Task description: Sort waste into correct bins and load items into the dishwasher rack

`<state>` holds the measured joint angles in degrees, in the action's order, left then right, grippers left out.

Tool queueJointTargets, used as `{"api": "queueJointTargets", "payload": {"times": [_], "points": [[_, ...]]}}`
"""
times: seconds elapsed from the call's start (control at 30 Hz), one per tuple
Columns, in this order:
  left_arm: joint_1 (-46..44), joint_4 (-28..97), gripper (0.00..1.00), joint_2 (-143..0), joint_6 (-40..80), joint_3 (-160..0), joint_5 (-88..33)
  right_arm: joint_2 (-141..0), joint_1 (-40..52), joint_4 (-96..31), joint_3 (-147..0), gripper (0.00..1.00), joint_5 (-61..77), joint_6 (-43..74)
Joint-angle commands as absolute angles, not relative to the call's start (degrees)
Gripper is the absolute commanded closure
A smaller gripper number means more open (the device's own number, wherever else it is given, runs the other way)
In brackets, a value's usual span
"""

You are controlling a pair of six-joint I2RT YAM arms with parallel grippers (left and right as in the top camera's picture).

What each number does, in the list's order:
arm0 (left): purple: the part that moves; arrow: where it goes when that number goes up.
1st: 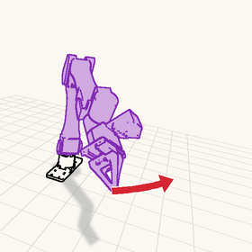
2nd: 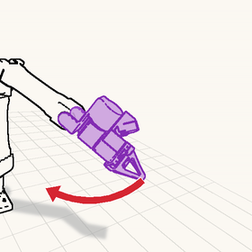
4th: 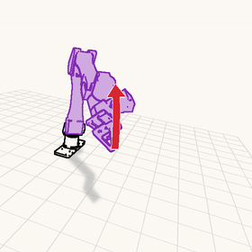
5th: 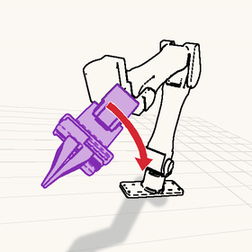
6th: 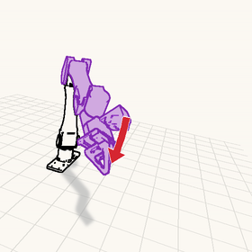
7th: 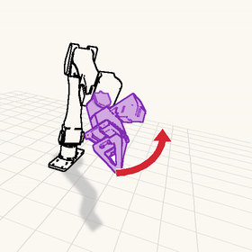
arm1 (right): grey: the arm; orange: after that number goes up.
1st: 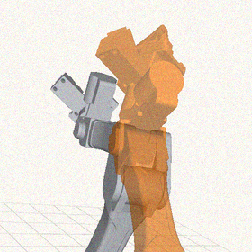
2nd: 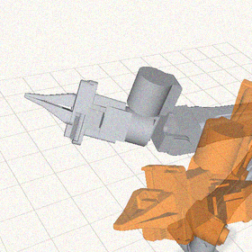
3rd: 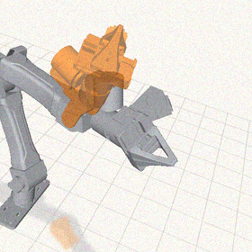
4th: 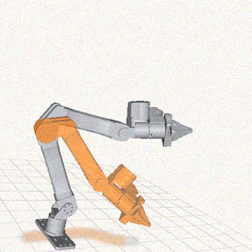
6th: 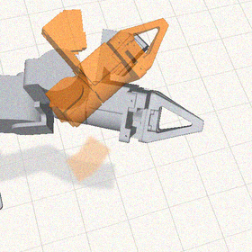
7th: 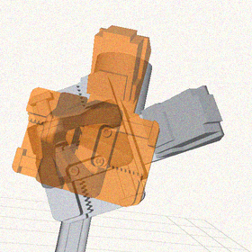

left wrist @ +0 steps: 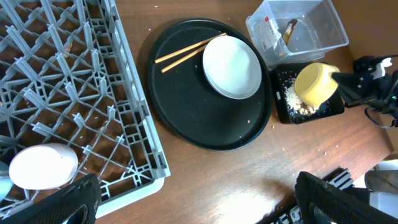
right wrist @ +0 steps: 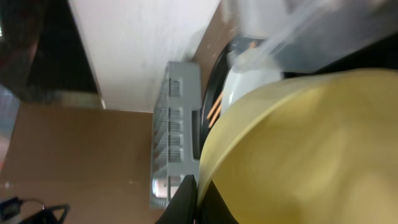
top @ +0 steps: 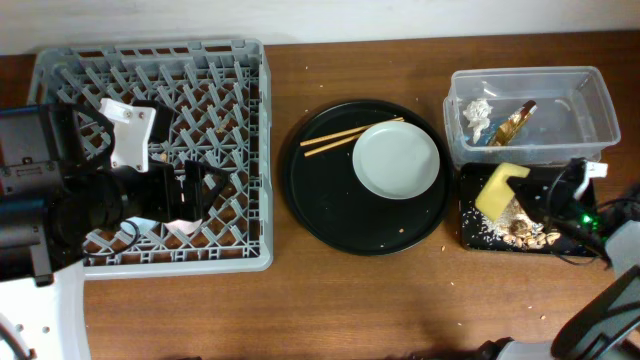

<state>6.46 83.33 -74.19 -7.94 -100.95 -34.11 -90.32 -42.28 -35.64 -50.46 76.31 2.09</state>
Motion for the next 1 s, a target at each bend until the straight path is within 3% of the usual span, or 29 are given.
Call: {"api": "queueJointTargets", "payload": {"times": [0.0, 0.1, 0.23, 0.3, 0.4, 0.43, 0.5, 0.53, 0.57, 0.6, 0.77, 0.9, 0.97], "points": [[6.66, 83.22, 0.01, -73.91, -9.13, -101.3, -34.74, -79.02, -28.51, -35.99, -52.12, 0.96, 71.53, 0.69], [6.66, 83.22, 0.01, -73.91, -9.13, -101.3, -34.72, -71.85, -3.11, -35.99, -52.84, 0.96, 44.07, 2.66], [6.66, 83.22, 0.01, -73.91, -9.13, -101.3, -34.74, -77.43, 31.05, -34.06, -52.84, 0.96, 6.22, 2.66], [6.66, 83.22, 0.01, -73.91, -9.13, -101.3, -34.72, -83.92, 39.48, -31.75, -52.84, 0.96, -0.67, 2.66], [6.66, 83.22, 0.01, -73.91, -9.13, -101.3, -34.72, -91.59, 42.46, -27.73, -52.84, 0.95, -2.5, 3.14], [6.66, 83.22, 0.01, -73.91, -9.13, -101.3, -34.72, -92.2, 41.91, -27.62, -52.84, 0.88, -4.89, 3.97], [6.66, 83.22, 0.01, -73.91, -9.13, -101.3, -34.72, -91.02, 40.84, -28.08, -53.84, 0.84, -4.23, 3.95], [6.66, 82.74, 0.01, -73.91, -8.86, -101.3, -34.96, -90.43, 40.8, -28.64, -54.61, 0.76, -3.88, 3.9], [6.66, 81.3, 0.01, -73.89, -8.56, -101.32, -34.98, -89.82, 40.8, -30.02, -55.57, 0.51, -3.66, 3.9], [6.66, 81.1, 0.01, -73.89, -7.7, -101.32, -35.0, -89.3, 40.8, -32.23, -56.73, 0.41, -3.68, 3.92], [6.66, 81.45, 0.01, -73.89, -5.23, -101.32, -36.62, -81.56, 36.47, -45.36, -68.97, 0.35, -2.98, 11.49], [1.96, 75.83, 0.01, -76.62, -5.3, -101.3, -36.75, -72.12, 22.41, -48.36, -71.64, 0.33, 7.03, 19.05], [-5.82, 74.0, 0.04, -81.87, -5.3, -101.3, -28.14, -68.27, 14.13, -50.96, -71.64, 0.3, 10.63, 20.91]]}}
